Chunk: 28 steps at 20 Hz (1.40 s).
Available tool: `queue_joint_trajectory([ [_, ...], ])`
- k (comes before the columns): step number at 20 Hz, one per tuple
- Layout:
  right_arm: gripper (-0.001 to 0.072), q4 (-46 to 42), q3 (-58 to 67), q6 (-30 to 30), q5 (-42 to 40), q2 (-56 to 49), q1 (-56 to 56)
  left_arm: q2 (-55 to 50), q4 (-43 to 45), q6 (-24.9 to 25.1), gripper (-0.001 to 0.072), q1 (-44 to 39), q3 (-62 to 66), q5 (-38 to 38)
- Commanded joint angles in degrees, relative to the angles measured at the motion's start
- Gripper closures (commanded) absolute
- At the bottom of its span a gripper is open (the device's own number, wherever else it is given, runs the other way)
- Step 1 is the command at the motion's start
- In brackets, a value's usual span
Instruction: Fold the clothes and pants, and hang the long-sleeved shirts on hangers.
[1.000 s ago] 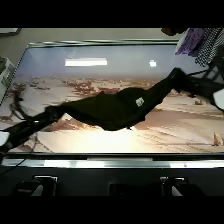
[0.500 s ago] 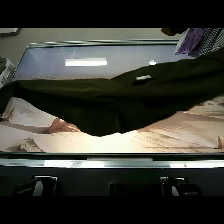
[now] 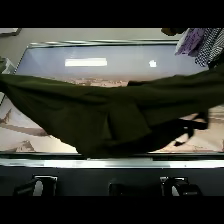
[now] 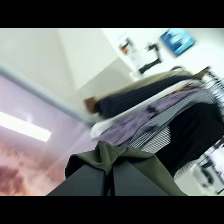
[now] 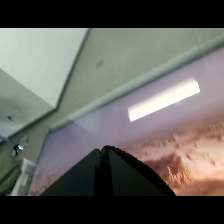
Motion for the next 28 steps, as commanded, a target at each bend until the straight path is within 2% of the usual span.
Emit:
queue_joint_trajectory([
  [1, 0.0666, 0.4, -0.6, 6.4, 12.5, -13.5, 0.0, -11.6, 6.3, -0.2, 0.0697, -0.7, 0.1, -5.7],
  [4, 0.0665, 5.1, -1.6, 6.4, 5.9, -28.7, 0.3, -27.3, 7.5, 0.7, 0.0697, -5.4, 0.1, 0.0],
  [7, 0.0664, 13.7, -1.6, 6.8, -10.0, -43.3, 2.5, -41.2, 7.3, 1.5, 0.0697, -12.3, 0.2, 13.6],
  [10, 0.0664, 20.5, -1.6, 6.8, -25.9, -53.8, 5.6, -50.4, 3.9, 1.5, 0.0696, -17.3, 0.2, 24.7],
  [12, 0.0664, 22.2, -1.6, 6.8, -32.4, -58.7, 7.4, -54.2, 2.3, 1.5, 0.0696, -19.5, 0.2, 27.8],
  [14, 0.0660, 22.3, -1.6, 6.7, -35.1, -61.4, 8.5, -56.2, 2.3, 1.5, 0.0688, -20.5, 0.2, 28.0],
  [15, 0.0611, 22.3, -1.6, 6.7, -35.4, -62.4, 8.7, -56.5, 2.3, 1.5, 0.0627, -20.7, 0.2, 28.0],
  [17, 0.0459, 22.1, -1.6, 2.8, -35.4, -62.4, 8.3, -55.8, 2.3, 1.6, 0.0409, -20.2, 0.2, 27.9],
  [18, 0.0381, 22.0, -1.4, -1.4, -34.1, -61.5, 7.4, -54.7, 2.3, 1.8, 0.0286, -19.1, 0.2, 27.0],
  [20, 0.0357, 21.1, -1.3, -8.9, -28.9, -57.9, 3.2, -50.7, 2.4, 4.0, 0.0174, -15.3, 0.2, 23.8],
  [22, 0.0318, 18.8, -1.3, -9.6, -18.7, -53.6, -3.6, -45.1, 4.0, 8.1, 0.0173, -9.7, 0.2, 18.0],
  [24, 0.0304, 17.8, -1.3, -12.7, -5.2, -49.6, -12.4, -39.5, 8.9, 8.0, 0.0170, -3.5, 0.1, 9.3],
  [25, 0.0265, 17.8, -1.3, -15.6, 1.3, -48.4, -16.3, -37.0, 10.9, 7.9, 0.0169, -0.5, 0.1, 4.1],
  [28, 0.0247, 17.8, -2.8, -22.5, 16.6, -48.0, -22.3, -30.9, 17.1, 6.9, 0.0168, 4.4, -1.2, -7.8],
])
